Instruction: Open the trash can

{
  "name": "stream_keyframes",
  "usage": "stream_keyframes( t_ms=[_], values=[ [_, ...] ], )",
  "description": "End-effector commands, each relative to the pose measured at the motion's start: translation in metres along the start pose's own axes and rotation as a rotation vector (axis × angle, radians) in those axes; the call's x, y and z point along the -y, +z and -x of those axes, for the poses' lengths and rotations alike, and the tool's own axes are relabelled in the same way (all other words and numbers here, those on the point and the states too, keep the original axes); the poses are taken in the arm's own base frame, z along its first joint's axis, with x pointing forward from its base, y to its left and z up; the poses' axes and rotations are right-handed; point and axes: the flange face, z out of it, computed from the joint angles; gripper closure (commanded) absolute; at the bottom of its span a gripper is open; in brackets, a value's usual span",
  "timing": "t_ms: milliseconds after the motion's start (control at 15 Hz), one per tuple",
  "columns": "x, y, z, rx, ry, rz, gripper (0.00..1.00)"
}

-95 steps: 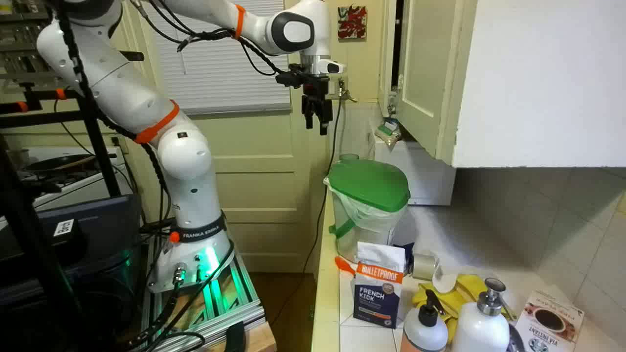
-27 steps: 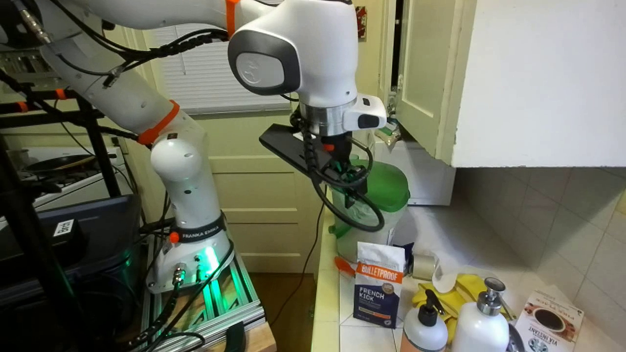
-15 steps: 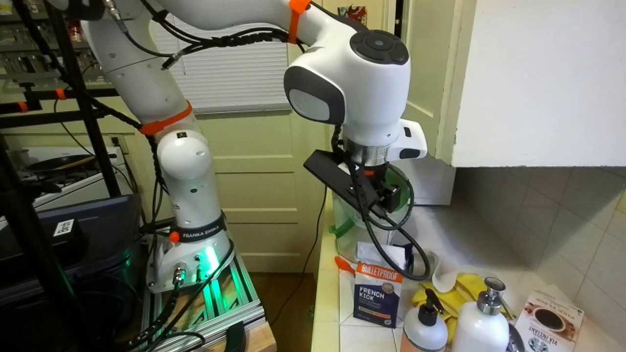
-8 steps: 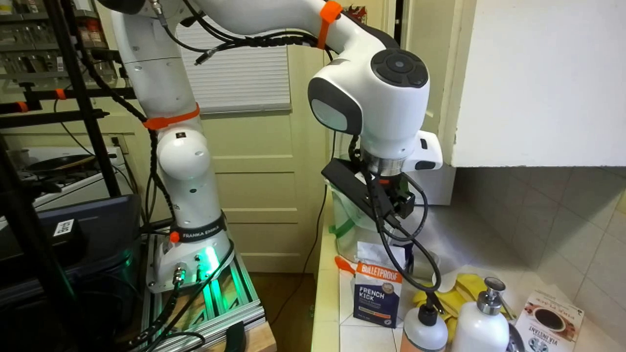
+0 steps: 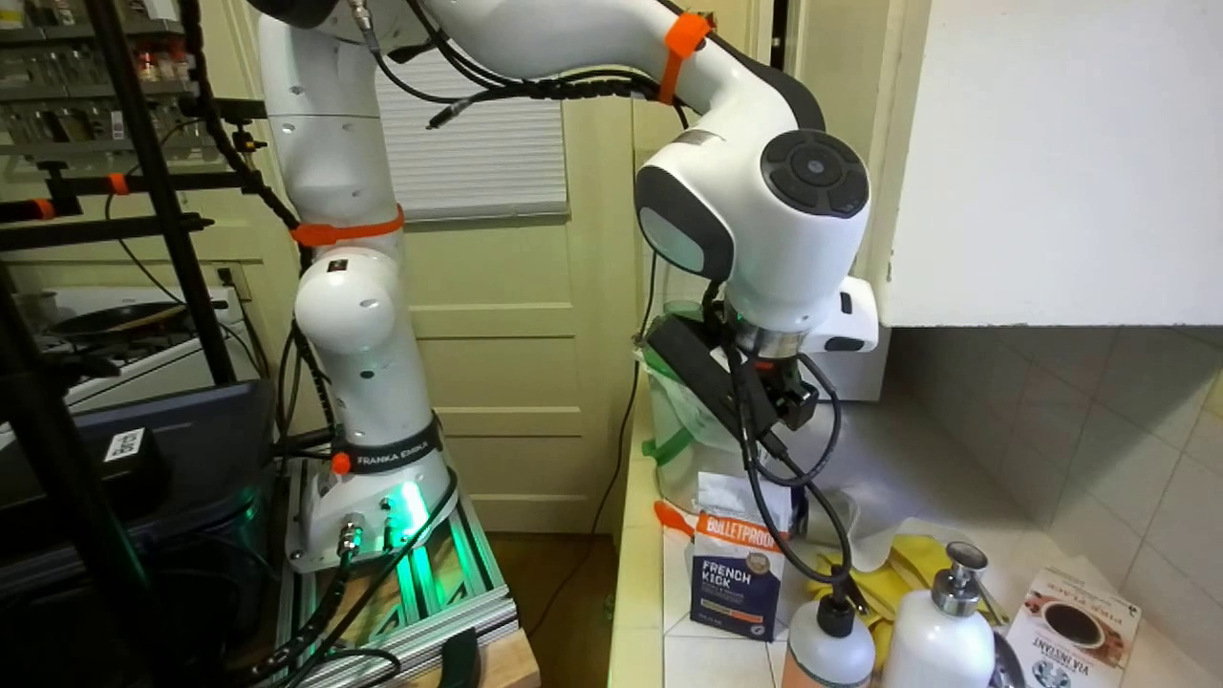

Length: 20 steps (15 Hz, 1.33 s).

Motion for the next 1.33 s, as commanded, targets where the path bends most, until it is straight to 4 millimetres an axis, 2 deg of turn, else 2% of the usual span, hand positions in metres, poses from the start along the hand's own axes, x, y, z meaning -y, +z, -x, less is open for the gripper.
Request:
stream_keyframes(
  t_ms=[0,467,867,1267],
  values=[
    [-0.011,0.000,-0.002,-0.029,0.022,-0.056,0.00],
    [-0.009,-0.001,-0.002,-0.041,0.067,-0.131,0.00],
    [0.001,-0.007,-0.008,-0.045,0.054,-0.147,0.00],
    [0.007,-0.003,-0.015,-0.035,0.043,-0.159,0.00]
  ],
)
